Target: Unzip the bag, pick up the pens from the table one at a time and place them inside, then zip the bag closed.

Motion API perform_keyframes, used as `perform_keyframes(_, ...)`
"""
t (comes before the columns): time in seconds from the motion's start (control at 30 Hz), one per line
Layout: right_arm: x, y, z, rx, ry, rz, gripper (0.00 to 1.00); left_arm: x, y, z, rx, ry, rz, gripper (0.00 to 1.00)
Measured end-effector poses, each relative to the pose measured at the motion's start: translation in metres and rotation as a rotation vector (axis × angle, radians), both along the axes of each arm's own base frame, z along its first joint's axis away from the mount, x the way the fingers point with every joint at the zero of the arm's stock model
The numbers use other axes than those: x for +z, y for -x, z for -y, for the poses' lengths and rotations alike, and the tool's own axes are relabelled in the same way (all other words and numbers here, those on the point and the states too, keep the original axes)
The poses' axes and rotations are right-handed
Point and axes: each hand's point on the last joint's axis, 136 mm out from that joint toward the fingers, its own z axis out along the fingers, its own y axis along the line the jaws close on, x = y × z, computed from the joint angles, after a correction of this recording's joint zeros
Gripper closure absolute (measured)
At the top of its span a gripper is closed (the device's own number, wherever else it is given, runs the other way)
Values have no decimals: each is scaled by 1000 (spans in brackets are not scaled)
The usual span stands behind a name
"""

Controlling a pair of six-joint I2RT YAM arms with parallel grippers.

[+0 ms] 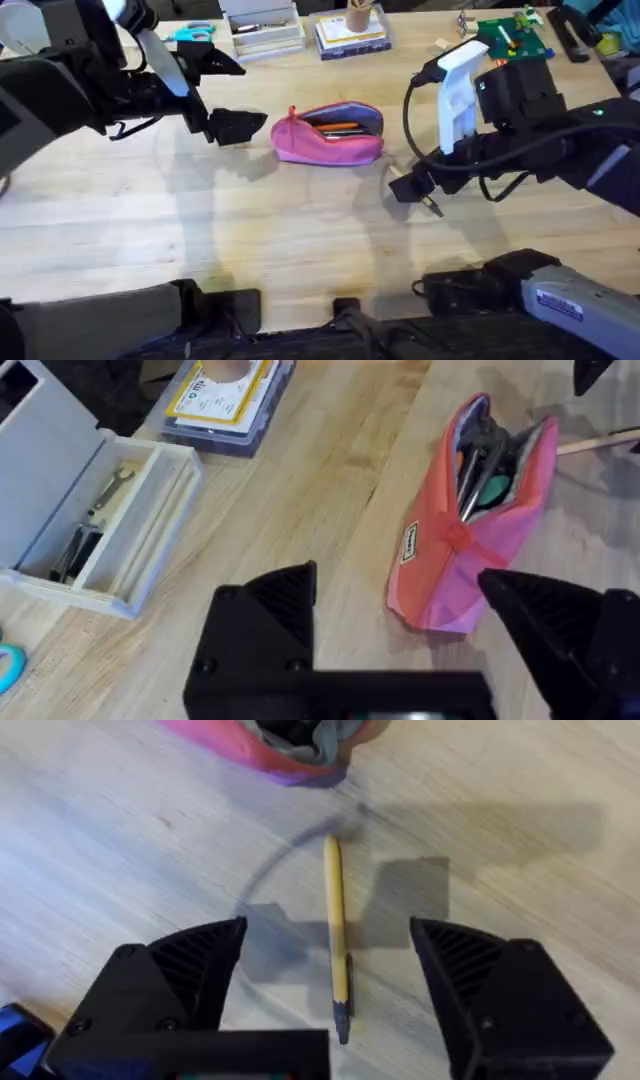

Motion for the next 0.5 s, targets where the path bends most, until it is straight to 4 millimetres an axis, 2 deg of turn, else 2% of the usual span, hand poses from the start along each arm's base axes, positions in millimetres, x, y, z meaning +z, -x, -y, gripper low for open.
perform_keyframes(0.27,-6,0,6,5,87,2,4,0,0,0,0,0,0,8)
perform_keyframes(0.47,-23,3,-3,111,168,-29,4,0,0,0,0,0,0,8)
perform_keyframes(0.5,-36,1,-7,144,189,-61,5,0,0,0,0,0,-1,8)
